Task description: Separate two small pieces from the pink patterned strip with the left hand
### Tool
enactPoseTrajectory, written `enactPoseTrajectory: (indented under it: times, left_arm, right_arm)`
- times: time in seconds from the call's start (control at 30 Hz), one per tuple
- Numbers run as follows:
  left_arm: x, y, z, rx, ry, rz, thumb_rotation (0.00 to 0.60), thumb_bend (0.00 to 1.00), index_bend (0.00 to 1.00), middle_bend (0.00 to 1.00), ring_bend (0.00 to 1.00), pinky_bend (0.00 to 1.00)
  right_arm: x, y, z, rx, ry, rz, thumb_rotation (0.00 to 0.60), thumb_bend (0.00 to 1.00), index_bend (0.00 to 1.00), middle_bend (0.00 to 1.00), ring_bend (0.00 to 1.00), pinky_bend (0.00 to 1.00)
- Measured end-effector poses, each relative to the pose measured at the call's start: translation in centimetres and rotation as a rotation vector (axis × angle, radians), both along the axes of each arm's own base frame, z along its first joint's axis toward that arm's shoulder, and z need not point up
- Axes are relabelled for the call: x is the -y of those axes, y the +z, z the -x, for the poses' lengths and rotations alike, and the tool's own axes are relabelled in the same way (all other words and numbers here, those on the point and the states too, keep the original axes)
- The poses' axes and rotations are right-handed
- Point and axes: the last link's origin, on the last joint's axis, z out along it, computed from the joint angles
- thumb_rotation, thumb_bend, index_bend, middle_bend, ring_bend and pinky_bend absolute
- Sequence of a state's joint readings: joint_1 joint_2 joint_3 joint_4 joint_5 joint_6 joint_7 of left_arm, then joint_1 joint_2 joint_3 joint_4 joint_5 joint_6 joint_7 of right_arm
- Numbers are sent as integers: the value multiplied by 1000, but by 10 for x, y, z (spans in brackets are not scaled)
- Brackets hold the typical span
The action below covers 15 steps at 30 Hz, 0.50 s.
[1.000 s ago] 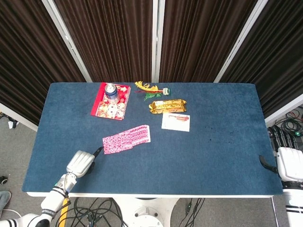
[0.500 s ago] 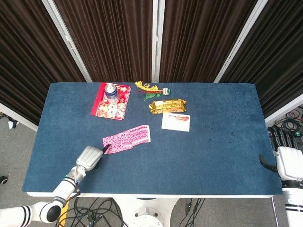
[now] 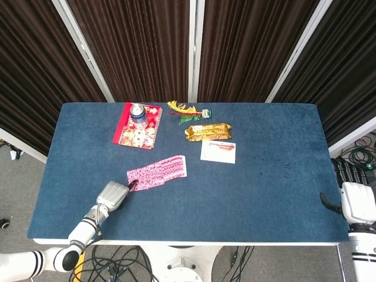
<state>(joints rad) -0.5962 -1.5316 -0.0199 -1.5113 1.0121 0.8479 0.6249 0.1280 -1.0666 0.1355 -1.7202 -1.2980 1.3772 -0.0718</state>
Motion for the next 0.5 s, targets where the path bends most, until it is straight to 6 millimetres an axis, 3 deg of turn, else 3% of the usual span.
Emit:
enactPoseTrajectory:
  times: [0.5]
  left_arm:
    - [-17, 12, 26, -77, 100, -50, 600, 643, 73, 870, 886, 845]
  right_arm:
    - [0, -2, 3, 0, -6, -6, 600, 212, 0, 0, 0, 0]
